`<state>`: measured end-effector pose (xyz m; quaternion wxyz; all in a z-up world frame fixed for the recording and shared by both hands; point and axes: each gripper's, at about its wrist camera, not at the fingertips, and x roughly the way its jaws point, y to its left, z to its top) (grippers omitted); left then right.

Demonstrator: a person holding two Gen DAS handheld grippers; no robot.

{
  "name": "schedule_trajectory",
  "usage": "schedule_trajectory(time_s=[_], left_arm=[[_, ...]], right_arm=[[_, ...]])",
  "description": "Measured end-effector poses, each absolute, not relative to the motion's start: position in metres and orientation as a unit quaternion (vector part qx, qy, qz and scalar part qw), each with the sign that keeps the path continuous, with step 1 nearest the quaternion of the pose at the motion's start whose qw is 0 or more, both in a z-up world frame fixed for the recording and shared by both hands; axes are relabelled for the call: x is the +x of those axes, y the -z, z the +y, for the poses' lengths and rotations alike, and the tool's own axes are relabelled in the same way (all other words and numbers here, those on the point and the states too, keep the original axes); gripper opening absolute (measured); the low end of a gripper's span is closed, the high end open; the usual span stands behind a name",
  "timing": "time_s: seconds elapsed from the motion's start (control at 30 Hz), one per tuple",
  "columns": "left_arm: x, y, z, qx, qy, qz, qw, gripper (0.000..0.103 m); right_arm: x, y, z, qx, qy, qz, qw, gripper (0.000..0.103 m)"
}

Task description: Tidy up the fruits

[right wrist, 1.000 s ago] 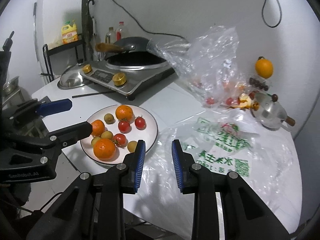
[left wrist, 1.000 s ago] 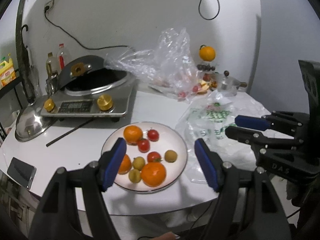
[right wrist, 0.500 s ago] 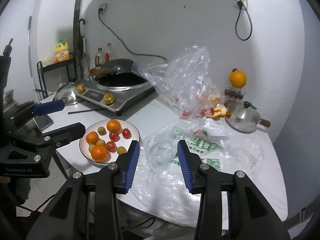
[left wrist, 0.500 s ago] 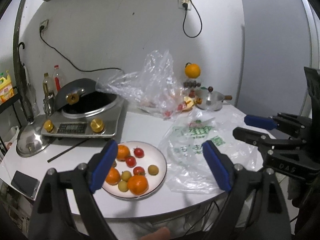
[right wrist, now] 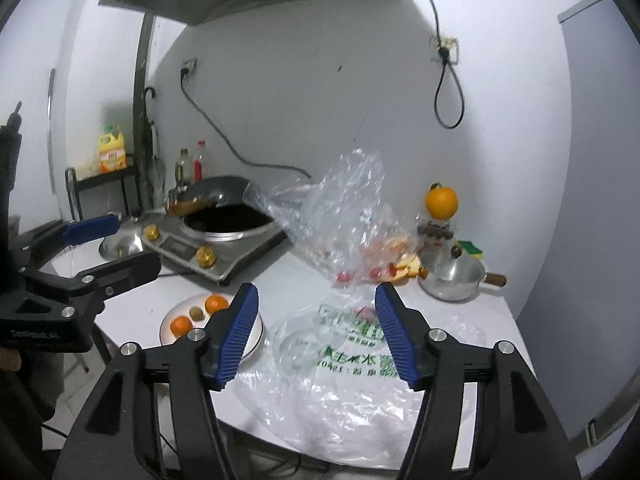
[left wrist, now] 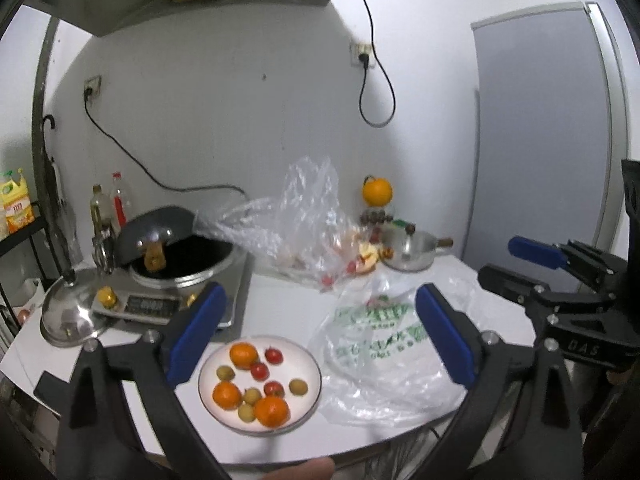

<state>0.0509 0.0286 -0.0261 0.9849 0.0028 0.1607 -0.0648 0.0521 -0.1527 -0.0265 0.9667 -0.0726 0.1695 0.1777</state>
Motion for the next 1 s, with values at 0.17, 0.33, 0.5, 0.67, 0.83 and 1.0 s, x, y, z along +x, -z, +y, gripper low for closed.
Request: schedule_trajectory(time_s=[0.17,0.33,0.5,0.67,0.83,1.0], left_arm=[[0.046,0.006,0.023,0.012,0.053,0.136,0.989,0.102],[0.038,-0.012,0.019,0.018,0.053,0.110,0.992,0.102],[0.033,-0.027,0.019,0.021,0.035,0.088,0.995,0.102],[0.033,-0.038,0.022,0.013,0.031,0.082,0.996,0.102],[0.027,-0.050,0.025,0.012,0.026,0.064,0.998,0.102],[0.020,-0.062,0.027,0.016,0.021,0.046,0.999,0.102]], right_arm=[[0.048,0.008,-0.161,-0.063,-0.167,0.145,0.973,0.080],[0.042,-0.007,-0.166,-0.055,-0.153,0.121,0.979,0.080],[0.034,-0.022,-0.172,-0.052,-0.141,0.093,0.984,0.080],[0.027,-0.036,-0.174,-0.056,-0.137,0.070,0.987,0.080],[0.022,-0.047,-0.174,-0.058,-0.136,0.053,0.988,0.080],[0.017,-0.055,-0.173,-0.061,-0.136,0.039,0.988,0.080]])
